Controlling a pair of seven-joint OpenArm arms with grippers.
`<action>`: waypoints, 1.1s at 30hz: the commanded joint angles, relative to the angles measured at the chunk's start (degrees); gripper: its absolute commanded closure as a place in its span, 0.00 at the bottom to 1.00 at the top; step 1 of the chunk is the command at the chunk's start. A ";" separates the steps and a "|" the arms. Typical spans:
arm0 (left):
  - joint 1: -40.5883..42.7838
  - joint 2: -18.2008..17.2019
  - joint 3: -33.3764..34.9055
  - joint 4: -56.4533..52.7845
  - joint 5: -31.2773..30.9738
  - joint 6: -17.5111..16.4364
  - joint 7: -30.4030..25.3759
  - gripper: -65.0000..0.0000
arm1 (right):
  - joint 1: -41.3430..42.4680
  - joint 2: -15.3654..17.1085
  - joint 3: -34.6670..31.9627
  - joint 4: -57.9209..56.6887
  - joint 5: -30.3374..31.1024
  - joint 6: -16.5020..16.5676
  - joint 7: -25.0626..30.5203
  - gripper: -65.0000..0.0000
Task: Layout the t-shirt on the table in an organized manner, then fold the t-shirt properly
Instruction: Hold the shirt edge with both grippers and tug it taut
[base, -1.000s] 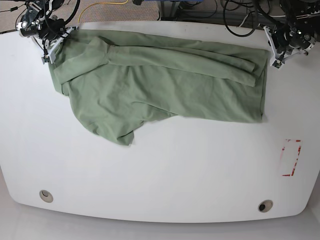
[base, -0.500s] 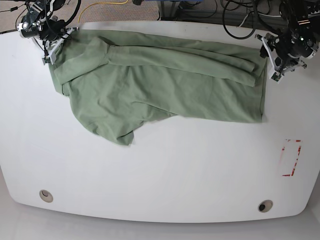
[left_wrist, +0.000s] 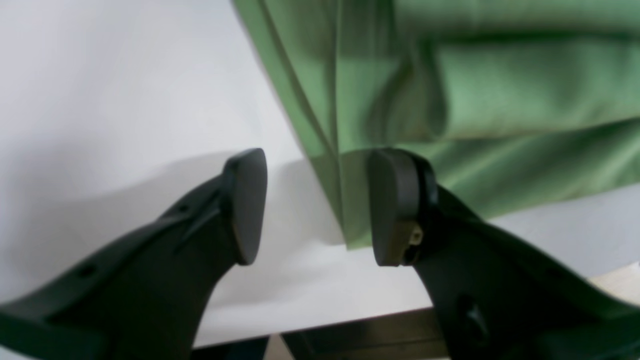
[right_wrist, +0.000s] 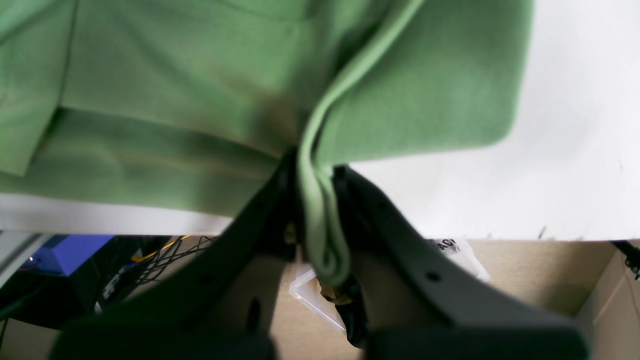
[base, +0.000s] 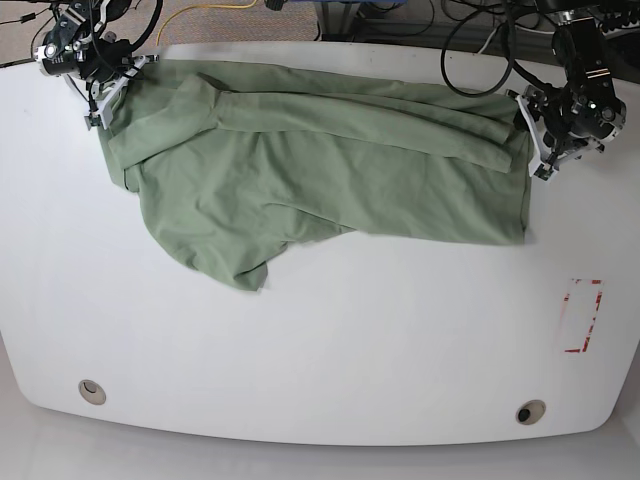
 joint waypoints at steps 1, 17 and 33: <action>-0.43 -0.69 1.35 0.08 -0.01 -0.06 0.15 0.52 | 0.03 0.48 0.06 0.81 0.15 0.08 -0.30 0.99; 0.71 -0.51 3.10 -0.01 0.34 -0.06 0.06 0.95 | 0.99 0.39 0.06 0.81 0.15 0.08 -0.30 0.99; 7.83 -0.78 2.66 0.43 0.25 -0.06 -0.03 0.96 | 0.47 0.39 0.23 0.81 0.15 0.08 -0.30 0.99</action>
